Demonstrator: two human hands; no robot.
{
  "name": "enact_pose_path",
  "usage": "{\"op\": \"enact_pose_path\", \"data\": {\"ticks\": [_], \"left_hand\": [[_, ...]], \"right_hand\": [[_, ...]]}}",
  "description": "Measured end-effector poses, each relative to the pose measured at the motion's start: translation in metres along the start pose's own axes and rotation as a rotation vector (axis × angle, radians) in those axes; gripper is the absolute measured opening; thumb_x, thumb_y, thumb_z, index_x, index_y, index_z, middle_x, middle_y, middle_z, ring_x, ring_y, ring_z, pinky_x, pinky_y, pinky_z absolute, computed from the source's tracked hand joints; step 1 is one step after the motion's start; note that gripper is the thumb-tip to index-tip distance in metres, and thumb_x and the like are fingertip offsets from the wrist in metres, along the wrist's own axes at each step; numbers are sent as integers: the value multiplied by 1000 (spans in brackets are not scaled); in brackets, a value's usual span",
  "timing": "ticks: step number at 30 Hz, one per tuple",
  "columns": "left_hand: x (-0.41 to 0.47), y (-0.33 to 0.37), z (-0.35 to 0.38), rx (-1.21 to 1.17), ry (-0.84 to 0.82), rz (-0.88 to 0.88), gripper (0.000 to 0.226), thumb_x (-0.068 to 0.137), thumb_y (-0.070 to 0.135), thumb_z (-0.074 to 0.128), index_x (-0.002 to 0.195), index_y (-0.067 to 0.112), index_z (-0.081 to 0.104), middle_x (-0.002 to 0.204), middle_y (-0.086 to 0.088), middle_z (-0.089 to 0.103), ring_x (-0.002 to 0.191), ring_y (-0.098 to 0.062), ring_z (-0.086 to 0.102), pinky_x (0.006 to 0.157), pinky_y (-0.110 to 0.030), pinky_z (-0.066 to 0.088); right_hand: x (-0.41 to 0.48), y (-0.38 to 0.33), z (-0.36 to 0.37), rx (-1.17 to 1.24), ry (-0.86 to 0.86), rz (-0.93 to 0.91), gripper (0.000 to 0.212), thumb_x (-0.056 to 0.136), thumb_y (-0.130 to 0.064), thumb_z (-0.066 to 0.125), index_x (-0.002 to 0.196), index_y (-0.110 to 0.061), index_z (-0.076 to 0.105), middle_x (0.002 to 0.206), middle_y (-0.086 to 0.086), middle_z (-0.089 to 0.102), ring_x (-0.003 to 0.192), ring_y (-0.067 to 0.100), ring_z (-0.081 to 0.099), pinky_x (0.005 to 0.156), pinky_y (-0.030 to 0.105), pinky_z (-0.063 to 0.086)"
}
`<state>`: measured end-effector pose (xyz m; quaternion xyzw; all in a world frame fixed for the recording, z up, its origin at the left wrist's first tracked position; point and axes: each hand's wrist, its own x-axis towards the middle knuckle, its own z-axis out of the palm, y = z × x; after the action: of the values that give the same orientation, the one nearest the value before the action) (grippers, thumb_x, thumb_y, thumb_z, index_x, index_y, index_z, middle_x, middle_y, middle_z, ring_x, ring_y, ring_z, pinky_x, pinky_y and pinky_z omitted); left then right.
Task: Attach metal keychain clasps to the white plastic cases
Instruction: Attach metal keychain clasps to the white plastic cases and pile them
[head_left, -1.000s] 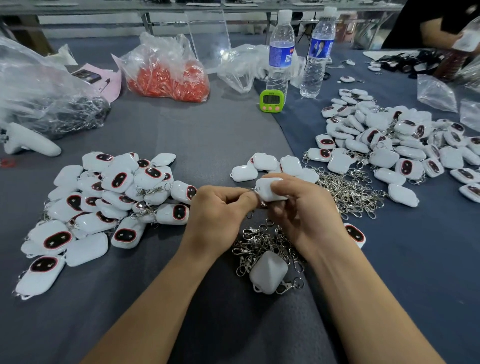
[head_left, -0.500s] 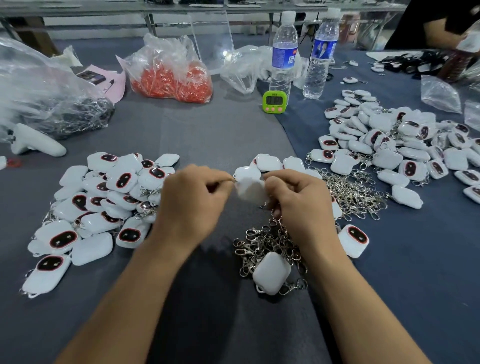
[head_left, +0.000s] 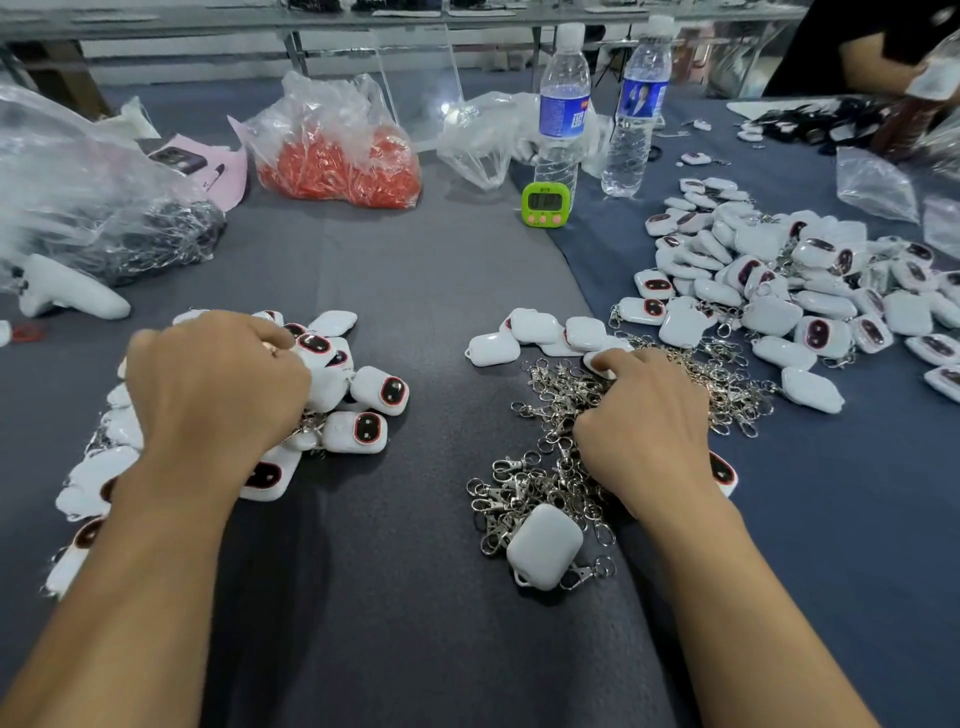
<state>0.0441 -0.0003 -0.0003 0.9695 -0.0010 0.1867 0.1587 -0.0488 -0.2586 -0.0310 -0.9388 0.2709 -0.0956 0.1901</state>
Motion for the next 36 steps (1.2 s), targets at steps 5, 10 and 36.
{"op": "enact_pose_path", "data": {"ticks": [5,10,36], "left_hand": [[-28,49,12,-202,48,220,34,73,24,53,92,24,82,86,-8,77,85,-38,66,79,-40,52],[-73,92,50,-439,-347,432,26,85,25,70,110,28,77,104,9,73,98,-14,63,92,-31,49],[-83,102,58,-377,-510,548,19,92,15,61,80,28,64,93,6,65,86,-15,62,74,-22,41]], "right_hand": [[1,6,-3,41,54,75,48,80,-16,61,127,-26,64,134,3,54,126,28,50,107,41,34],[1,6,1,81,80,82,45,79,-7,60,118,-27,69,127,3,60,119,30,55,97,40,43],[-2,-9,20,1281,-67,63,51,64,12,65,103,-18,77,94,2,78,97,32,75,87,41,62]]}}
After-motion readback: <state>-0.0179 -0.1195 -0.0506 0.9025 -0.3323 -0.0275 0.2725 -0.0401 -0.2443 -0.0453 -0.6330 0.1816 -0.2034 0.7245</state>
